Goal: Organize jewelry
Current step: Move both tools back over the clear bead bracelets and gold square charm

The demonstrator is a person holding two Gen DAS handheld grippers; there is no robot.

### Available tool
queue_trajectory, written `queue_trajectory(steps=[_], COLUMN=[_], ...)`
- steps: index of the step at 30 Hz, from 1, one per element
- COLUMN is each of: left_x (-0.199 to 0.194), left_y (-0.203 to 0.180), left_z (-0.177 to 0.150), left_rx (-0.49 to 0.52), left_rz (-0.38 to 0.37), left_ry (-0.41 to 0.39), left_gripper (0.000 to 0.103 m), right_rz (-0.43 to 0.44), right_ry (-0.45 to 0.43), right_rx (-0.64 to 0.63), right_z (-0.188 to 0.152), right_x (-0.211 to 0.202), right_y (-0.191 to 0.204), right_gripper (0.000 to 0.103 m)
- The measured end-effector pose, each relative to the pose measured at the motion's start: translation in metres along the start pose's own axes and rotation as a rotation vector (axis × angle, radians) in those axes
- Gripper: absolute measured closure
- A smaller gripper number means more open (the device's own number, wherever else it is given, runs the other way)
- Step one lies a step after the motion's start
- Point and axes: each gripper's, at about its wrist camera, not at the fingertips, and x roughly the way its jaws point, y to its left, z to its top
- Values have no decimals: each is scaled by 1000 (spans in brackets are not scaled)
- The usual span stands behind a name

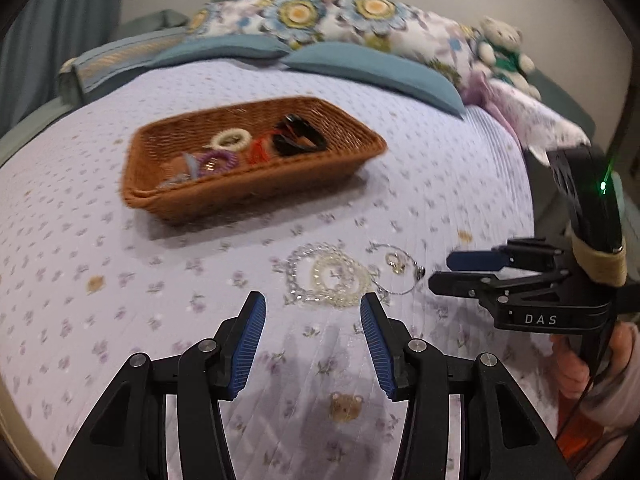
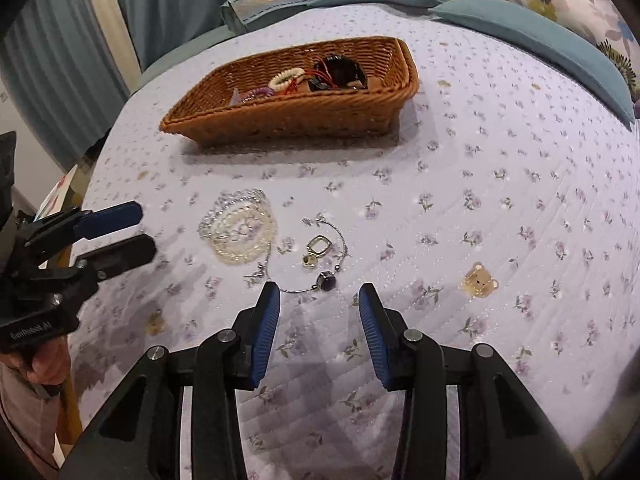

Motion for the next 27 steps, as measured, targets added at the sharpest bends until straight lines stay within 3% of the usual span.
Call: queue_trajectory(steps=[7, 14, 17, 19, 27], left_x=[34, 49, 60, 71, 82], left_y=[0, 23, 24, 23, 21], left_z=[19, 30, 28, 27, 24], left_rx=[-10, -121, -103, -93, -75], left_rz=[-117, -34, 17, 43, 85], left_ry=[30, 19, 62, 101, 115], left_gripper=[52, 52, 55, 68, 71], right_rz=[-19, -45, -40, -35, -67], right_ry=[11, -2, 8, 4, 9], right_rx=[24, 25, 35, 38, 21], right_z=[8, 12, 11, 9, 6], right_x=[14, 17, 21, 19, 23], right_y=[1, 0, -3, -4, 6], right_gripper=[62, 64, 64, 64, 65])
